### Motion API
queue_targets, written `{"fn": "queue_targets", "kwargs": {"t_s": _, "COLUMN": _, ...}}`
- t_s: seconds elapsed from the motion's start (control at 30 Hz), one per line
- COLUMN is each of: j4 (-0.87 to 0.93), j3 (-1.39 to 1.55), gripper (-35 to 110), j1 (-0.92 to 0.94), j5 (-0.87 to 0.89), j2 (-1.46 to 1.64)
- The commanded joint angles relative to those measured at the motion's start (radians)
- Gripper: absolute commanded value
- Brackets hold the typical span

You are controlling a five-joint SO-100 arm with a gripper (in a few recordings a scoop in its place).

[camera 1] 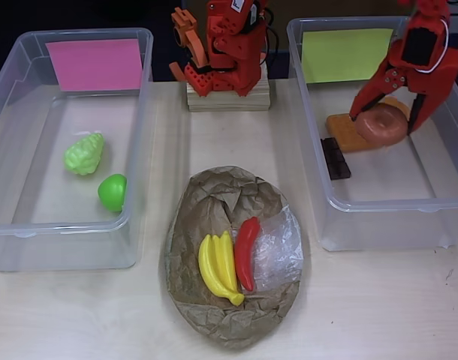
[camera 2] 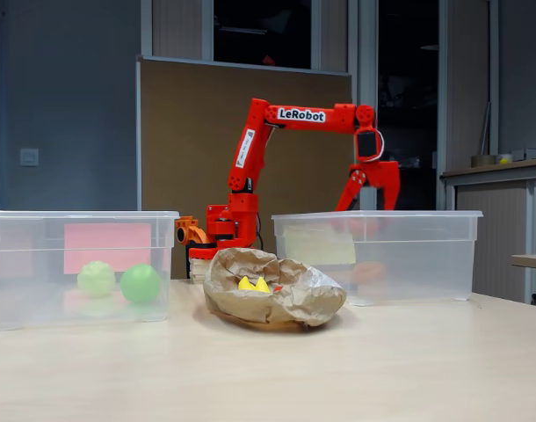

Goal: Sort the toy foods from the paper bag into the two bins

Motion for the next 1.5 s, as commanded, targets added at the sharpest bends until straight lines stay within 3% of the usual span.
{"fn": "queue_targets", "kwargs": {"t_s": 0.0, "j4": -0.037, "j3": -0.071, "gripper": 32, "j1": -0.018, "j5": 0.025, "j2": -0.067}}
{"fn": "queue_targets", "kwargs": {"t_s": 0.4, "j4": -0.233, "j3": -0.064, "gripper": 37, "j1": -0.057, "j5": 0.078, "j2": -0.219}}
{"fn": "queue_targets", "kwargs": {"t_s": 0.97, "j4": -0.328, "j3": 0.041, "gripper": 53, "j1": -0.078, "j5": 0.092, "j2": -0.232}}
{"fn": "queue_targets", "kwargs": {"t_s": 1.13, "j4": -0.241, "j3": 0.025, "gripper": 52, "j1": -0.066, "j5": 0.057, "j2": -0.195}}
{"fn": "queue_targets", "kwargs": {"t_s": 1.47, "j4": 0.138, "j3": -0.158, "gripper": 48, "j1": -0.018, "j5": -0.091, "j2": -0.075}}
